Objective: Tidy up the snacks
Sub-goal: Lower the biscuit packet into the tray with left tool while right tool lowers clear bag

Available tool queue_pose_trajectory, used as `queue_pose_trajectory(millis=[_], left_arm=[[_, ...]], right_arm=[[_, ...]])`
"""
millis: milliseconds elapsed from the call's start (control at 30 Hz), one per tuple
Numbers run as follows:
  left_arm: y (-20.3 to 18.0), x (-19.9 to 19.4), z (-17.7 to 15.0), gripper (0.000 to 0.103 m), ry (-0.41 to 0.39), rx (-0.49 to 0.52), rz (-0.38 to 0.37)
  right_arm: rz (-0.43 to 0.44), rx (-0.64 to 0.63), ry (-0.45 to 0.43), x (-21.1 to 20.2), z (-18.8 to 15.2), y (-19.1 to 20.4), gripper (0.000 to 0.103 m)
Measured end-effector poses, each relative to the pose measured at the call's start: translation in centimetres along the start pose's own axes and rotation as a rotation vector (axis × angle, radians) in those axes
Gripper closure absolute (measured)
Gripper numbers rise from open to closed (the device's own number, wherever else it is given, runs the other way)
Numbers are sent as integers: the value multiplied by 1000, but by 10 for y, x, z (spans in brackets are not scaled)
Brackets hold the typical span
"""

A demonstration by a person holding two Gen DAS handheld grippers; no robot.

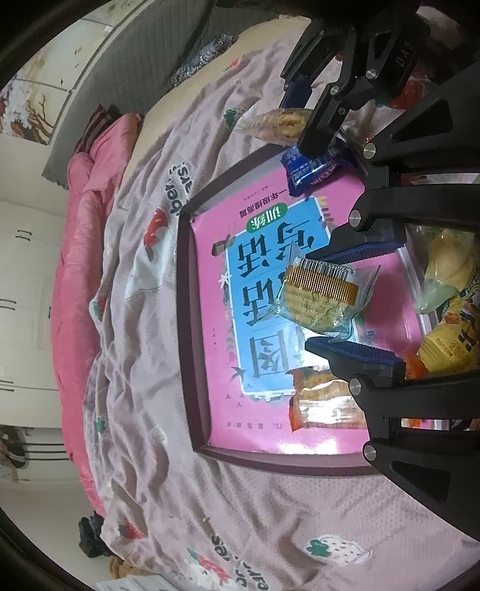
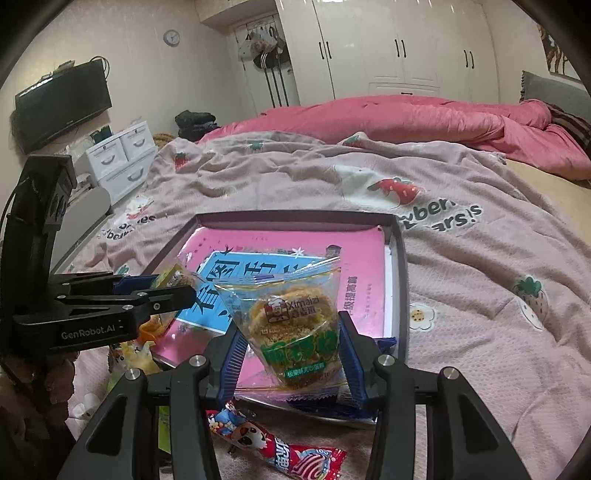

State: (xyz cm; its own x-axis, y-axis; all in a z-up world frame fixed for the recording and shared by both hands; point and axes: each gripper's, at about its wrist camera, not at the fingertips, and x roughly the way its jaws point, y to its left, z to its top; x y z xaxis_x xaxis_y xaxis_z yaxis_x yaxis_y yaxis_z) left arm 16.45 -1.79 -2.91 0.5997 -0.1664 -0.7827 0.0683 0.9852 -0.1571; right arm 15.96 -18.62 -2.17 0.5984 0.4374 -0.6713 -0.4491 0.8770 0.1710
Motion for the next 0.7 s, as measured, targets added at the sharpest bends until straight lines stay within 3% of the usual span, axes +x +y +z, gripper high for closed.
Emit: queue_pose_trajectory(millis=[233, 700], left_arm=[[0, 9, -4, 63, 27, 6, 5], [-1, 18, -5, 63, 52, 19, 5]], right_arm=[[38, 1, 28, 13, -2, 5, 55], [1, -32, 26, 30, 1, 8, 55]])
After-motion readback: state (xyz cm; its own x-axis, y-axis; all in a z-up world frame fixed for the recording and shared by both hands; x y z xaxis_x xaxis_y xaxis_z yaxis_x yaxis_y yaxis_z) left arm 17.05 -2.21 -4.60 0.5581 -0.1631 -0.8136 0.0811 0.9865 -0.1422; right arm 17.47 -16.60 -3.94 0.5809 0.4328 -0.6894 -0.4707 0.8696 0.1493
